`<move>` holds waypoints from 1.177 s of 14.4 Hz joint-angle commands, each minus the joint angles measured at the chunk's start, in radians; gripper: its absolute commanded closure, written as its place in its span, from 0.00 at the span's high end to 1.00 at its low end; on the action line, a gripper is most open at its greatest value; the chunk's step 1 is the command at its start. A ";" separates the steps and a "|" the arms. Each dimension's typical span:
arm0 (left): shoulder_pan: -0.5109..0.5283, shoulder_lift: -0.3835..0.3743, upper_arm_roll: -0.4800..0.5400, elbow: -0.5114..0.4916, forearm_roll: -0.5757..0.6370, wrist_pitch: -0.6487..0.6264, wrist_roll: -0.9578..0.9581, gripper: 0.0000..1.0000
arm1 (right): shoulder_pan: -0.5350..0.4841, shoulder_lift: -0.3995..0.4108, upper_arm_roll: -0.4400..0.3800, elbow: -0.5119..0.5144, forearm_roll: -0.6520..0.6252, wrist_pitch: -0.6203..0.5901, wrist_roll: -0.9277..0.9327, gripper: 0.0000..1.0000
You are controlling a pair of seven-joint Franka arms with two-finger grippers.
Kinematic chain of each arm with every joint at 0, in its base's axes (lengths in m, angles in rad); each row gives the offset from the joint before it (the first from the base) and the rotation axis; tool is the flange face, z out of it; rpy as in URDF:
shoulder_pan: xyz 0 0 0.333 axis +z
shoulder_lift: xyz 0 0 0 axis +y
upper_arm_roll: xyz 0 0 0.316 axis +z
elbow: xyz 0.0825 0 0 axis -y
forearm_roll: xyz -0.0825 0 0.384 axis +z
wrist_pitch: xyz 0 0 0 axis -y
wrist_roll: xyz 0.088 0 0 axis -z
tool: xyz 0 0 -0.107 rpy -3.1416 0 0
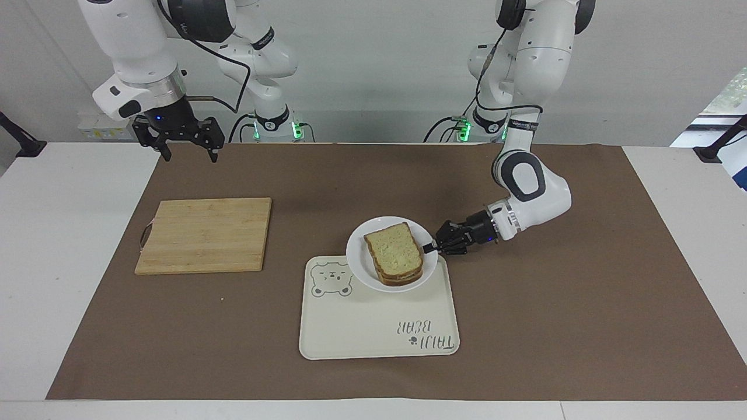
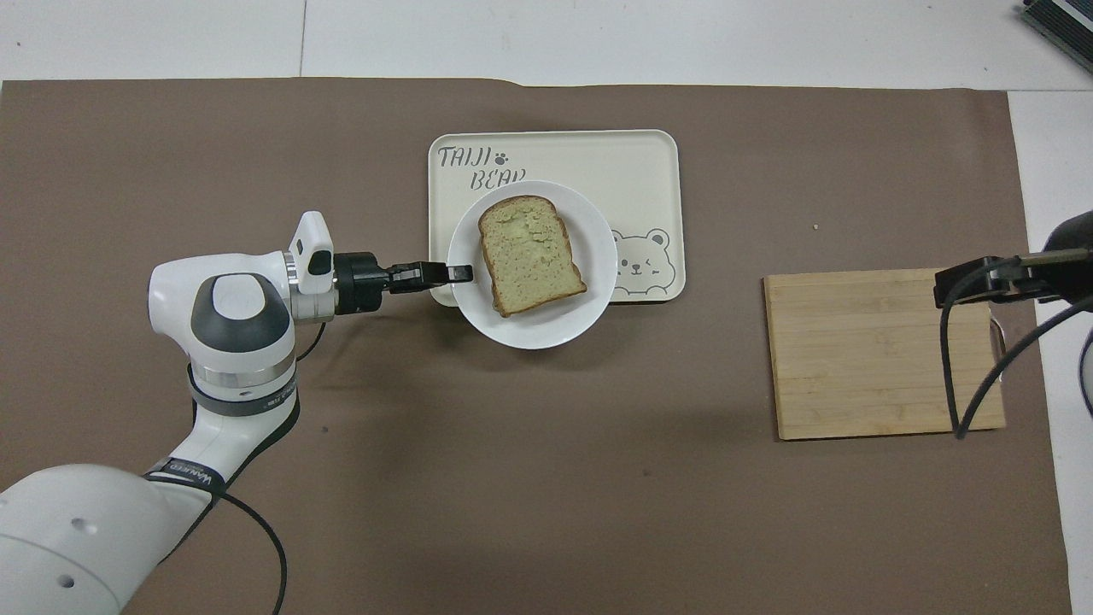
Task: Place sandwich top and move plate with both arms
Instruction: 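Push the plate with the left gripper onto the bear tray while the right gripper retracts, then slide the plate with the left gripper farther onto the tray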
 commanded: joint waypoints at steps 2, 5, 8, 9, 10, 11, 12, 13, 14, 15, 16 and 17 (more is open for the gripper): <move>-0.036 0.098 0.005 0.169 0.138 0.030 -0.155 0.00 | -0.014 0.010 0.007 0.019 0.008 -0.013 -0.026 1.00; -0.039 0.103 0.007 0.181 0.248 0.020 -0.208 0.00 | -0.014 0.009 0.007 0.018 0.008 -0.013 -0.026 1.00; -0.057 0.094 0.007 0.158 0.309 0.020 -0.214 0.00 | -0.014 0.009 0.007 0.019 0.008 -0.013 -0.026 1.00; -0.073 0.092 0.008 0.157 0.312 0.028 -0.222 0.00 | -0.014 0.009 0.007 0.019 0.008 -0.013 -0.026 1.00; -0.083 0.094 0.010 0.157 0.327 0.037 -0.238 0.00 | -0.014 0.009 0.007 0.019 0.008 -0.013 -0.026 1.00; -0.087 0.092 0.010 0.157 0.356 0.037 -0.255 0.00 | -0.014 0.009 0.008 0.019 0.008 -0.013 -0.026 1.00; -0.087 0.092 0.010 0.157 0.379 0.034 -0.262 0.01 | -0.014 0.009 0.007 0.018 0.008 -0.013 -0.025 1.00; -0.087 0.092 0.010 0.157 0.387 0.034 -0.265 0.10 | -0.016 0.009 0.007 0.018 0.008 -0.013 -0.025 1.00; -0.087 0.094 0.011 0.160 0.393 0.039 -0.265 0.24 | -0.016 0.009 0.007 0.018 0.008 -0.009 -0.026 1.00; -0.088 0.097 0.013 0.164 0.420 0.042 -0.265 0.34 | -0.016 0.012 0.007 0.021 0.002 0.000 -0.026 1.00; -0.087 0.097 0.011 0.168 0.465 0.042 -0.269 0.34 | -0.016 0.015 0.007 0.024 -0.009 0.001 -0.031 1.00; -0.085 0.095 0.016 0.168 0.514 0.042 -0.284 0.38 | -0.017 0.015 0.007 0.024 -0.010 0.001 -0.046 1.00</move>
